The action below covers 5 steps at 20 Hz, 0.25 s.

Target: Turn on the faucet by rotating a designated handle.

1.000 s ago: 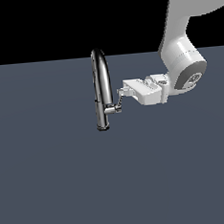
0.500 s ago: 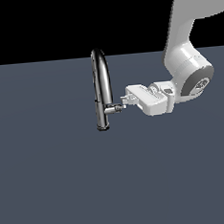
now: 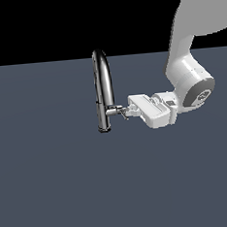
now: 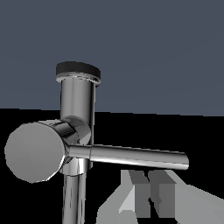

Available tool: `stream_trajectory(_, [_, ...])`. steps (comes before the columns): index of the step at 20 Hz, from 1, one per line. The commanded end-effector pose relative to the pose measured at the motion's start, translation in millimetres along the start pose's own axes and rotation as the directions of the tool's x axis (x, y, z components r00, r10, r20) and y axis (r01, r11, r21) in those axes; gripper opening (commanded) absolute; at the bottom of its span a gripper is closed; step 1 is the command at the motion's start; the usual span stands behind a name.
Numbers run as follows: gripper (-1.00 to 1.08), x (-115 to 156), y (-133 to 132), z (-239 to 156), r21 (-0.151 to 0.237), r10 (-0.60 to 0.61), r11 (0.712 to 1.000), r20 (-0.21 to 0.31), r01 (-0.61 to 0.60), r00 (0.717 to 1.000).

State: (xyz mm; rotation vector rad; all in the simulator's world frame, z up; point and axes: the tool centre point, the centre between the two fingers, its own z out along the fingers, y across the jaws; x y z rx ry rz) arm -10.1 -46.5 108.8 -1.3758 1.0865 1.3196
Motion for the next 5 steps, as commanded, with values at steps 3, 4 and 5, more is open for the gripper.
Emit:
stream_trajectory(3, [-1.00, 38, 11, 7, -0.006, 0.025, 1.000, 0.010, -0.025, 1.000])
stream_trajectory(4, [-1.00, 43, 13, 7, -0.007, 0.026, 1.000, 0.011, -0.026, 1.000])
stream_trajectory(5, [-1.00, 43, 13, 7, -0.007, 0.026, 1.000, 0.011, -0.026, 1.000])
